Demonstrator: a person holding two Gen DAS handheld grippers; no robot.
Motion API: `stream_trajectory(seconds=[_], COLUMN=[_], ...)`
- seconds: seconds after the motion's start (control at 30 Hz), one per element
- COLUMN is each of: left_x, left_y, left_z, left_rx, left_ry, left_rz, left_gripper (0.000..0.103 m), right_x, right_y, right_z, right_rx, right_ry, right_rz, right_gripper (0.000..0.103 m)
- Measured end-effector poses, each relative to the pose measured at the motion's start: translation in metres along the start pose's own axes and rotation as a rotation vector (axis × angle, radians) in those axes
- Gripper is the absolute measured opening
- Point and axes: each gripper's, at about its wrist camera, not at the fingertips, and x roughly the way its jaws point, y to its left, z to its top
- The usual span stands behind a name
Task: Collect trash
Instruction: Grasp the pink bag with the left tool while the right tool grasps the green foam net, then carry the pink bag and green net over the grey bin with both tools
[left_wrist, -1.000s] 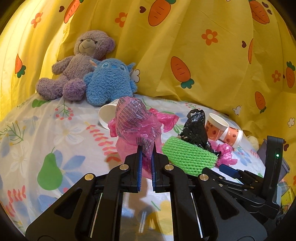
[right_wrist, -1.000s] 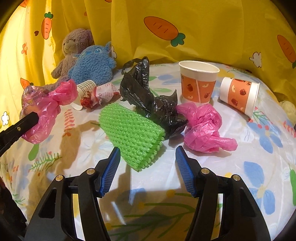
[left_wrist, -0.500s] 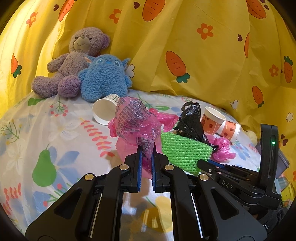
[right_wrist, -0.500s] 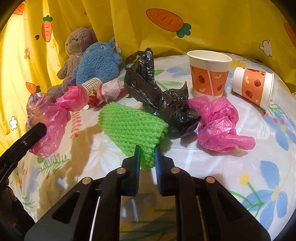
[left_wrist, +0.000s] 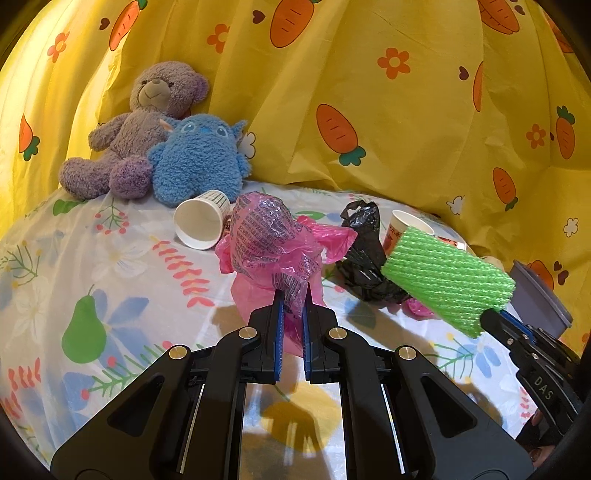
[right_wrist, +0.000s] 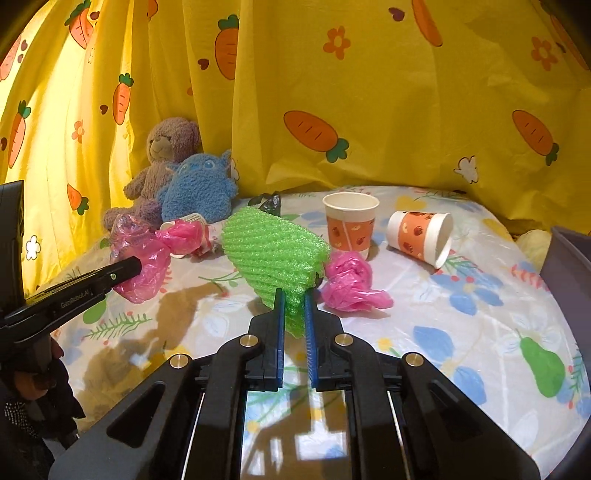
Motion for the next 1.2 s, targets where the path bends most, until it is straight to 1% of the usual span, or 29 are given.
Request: stream_trajectory(seconds=[0.33, 0.8, 0.9, 1.03, 1.2], left_x=[-0.007, -0.008, -0.009, -0.006, -0.004], left_y=[-0.042, -0.099, -0.112, -0.130, -0.158], left_z=[-0.011, -0.016, -0.015, -0.014, -0.011], left_rx=[0.070, 0.150, 0.165, 0.180, 0.217], left_ry=[0.006, 0.008, 0.006, 0.020, 0.024], left_rz=[-0.049, -0.120, -0.147, -0.202, -0.241], left_gripper=[0.007, 0.007, 0.007, 0.007, 0.007], right_x=[-0.032, -0.066, -0.073, -0.082, -0.093], right_y=[-0.042, -0.070, -0.080, -0.092, -0.111], right_z=[-0.011, -0.015, -0.014, -0.014, -0.014], right_rx=[0.065, 0.077, 0.082, 0.087, 0.100], right_ry=[-0.036, -0.108, -0.121, -0.138, -0.158], right_rz=[-0.089, -0.136, -0.156, -0.192, -0.239], right_gripper=[0.011, 0.011, 0.011, 0.011, 0.011])
